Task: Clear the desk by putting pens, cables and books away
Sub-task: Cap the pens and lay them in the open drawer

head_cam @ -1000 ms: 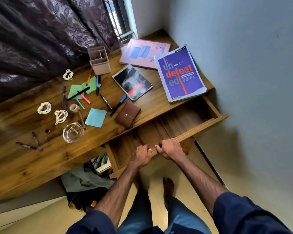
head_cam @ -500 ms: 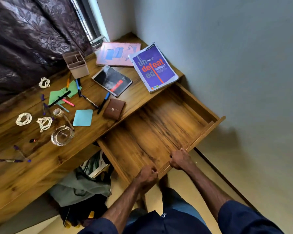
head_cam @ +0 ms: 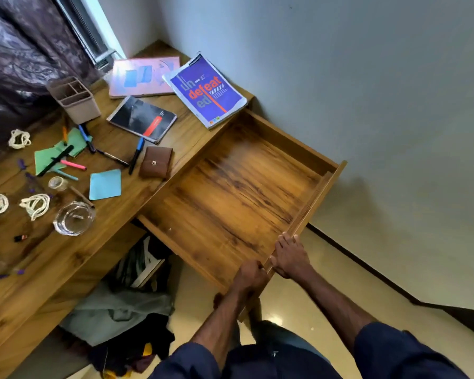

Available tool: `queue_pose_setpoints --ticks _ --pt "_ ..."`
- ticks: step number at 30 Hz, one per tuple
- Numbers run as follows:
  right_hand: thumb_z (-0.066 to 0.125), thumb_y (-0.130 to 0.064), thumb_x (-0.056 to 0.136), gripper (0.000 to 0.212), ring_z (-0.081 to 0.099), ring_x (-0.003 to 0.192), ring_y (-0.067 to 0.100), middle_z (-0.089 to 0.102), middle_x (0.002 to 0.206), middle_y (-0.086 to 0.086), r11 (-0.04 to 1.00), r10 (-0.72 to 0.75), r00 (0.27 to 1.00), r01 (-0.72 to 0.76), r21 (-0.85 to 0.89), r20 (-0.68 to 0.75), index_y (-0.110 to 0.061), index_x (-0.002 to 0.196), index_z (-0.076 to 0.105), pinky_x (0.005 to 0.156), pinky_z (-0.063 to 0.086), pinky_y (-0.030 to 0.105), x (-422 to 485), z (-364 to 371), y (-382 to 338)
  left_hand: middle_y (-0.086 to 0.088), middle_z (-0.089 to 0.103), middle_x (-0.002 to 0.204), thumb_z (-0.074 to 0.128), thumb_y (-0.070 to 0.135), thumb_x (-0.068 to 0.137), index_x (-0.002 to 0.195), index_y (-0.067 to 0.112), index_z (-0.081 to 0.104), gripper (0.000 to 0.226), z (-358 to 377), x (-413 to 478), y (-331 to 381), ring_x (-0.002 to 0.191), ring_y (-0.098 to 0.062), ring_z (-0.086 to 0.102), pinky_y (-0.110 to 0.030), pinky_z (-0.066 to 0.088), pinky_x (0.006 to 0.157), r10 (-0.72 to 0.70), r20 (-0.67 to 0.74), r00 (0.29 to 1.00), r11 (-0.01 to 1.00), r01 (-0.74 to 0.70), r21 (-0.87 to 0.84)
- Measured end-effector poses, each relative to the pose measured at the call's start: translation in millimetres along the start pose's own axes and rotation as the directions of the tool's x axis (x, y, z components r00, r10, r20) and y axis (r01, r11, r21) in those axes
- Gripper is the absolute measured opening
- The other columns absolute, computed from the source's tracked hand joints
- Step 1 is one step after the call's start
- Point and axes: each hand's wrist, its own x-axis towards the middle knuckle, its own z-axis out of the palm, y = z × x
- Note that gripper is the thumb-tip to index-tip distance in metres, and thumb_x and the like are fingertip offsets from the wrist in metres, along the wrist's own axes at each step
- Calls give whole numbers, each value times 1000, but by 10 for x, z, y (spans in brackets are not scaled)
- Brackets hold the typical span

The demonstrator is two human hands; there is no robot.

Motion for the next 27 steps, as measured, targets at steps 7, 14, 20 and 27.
queue_pose_setpoints --ticks 7,14,20,27 --pt "46 -41 100 57 18 153 34 32 160 18 997 30 999 -32 68 31 -5 145 45 127 8 52 -4 -78 -123 -10 68 116 47 25 102 119 11 67 30 -61 -155 21 105 -22 64 -36 54 93 22 33 999 997 -24 69" --pt "60 -30 91 33 48 130 29 61 129 11 968 -32 997 49 245 -71 -12 119 61 116 31 44 85 -404 -553 -10 66 128 49 18 102 129 8 62 32 -521 -521 -150 116 -22 62 -38 50 104 127 -284 950 991 -110 76" --pt "65 -23 88 27 67 104 27 70 112 11 902 -48 973 139 408 -225 -7 110 69 88 59 36 129 -1051 -1364 -7 71 112 50 15 99 117 10 68 26 -1328 -903 -567 101 -17 66 -33 58 88 104 -609 787 994 -106 33" --pt "57 -15 88 20 64 100 25 66 109 7 816 -126 839 391 426 -529 -8 99 73 87 55 36 377 -1676 -2413 -7 74 105 54 4 93 104 8 70 21 -2385 -1069 -1200 101 -22 68 -36 55 93 115 -739 664 986 -165 5"
